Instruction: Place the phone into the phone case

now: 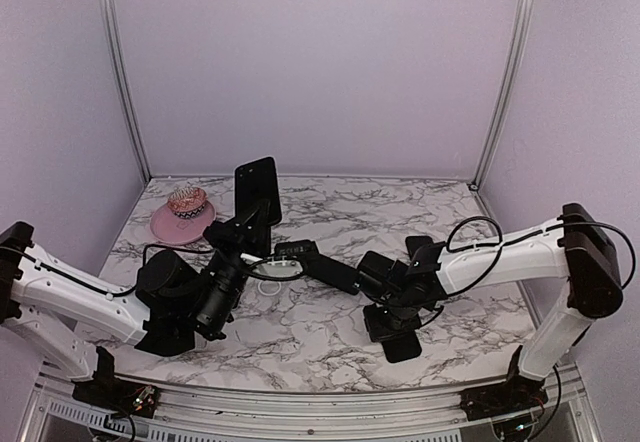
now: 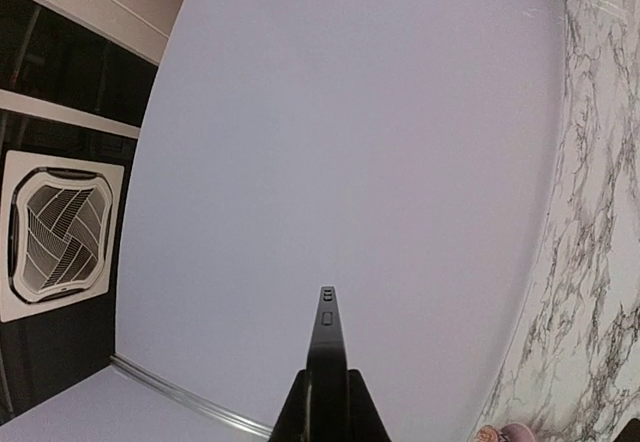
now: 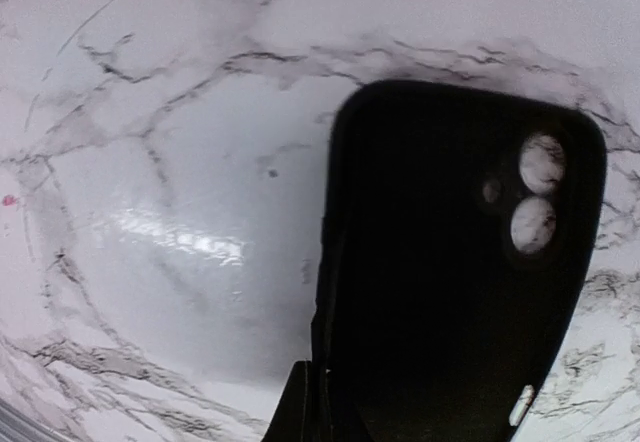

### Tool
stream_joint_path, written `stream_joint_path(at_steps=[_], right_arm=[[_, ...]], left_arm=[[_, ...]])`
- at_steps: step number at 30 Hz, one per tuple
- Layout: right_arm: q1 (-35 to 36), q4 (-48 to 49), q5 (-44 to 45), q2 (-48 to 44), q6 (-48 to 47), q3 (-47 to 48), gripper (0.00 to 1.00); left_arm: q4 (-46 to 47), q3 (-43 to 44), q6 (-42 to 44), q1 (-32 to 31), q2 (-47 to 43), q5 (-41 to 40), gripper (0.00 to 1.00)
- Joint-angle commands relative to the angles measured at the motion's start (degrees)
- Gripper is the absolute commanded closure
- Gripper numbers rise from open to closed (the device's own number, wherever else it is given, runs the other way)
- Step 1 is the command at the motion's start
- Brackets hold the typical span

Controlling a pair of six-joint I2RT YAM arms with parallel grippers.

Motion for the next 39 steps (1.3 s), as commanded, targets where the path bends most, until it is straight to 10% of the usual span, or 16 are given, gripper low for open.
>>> stream_joint_path(at_steps=[1, 23, 29, 34, 39], right_arm=[[2.41, 2.67, -0.95, 2.24, 7.62, 6.50, 0.99], [4.04, 13.72, -11.31, 14.43, 17.75, 16.49, 0.96], [4.06, 8.43, -1.56, 8.80, 7.01, 24.92, 0.07], [2.79, 28.69, -7.68, -2.95, -18.06, 21.34, 0.01], [-6.29, 64.80, -28.43, -11.06, -19.12, 10.43, 0.03]], left_arm=[[2.98, -0.34, -8.64, -0.82, -4.25, -5.13, 1.00], [1.08, -1.82, -26.65, -1.42, -10.88, -5.45, 1.00], [-1.22, -0.96, -36.48, -1.44, -13.44, -3.75, 1.00], [-14.19, -0.07, -67.69, 1.46, -24.82, 15.65, 1.00], [-14.47, 5.99, -84.61, 6.66, -24.48, 29.54, 1.00]])
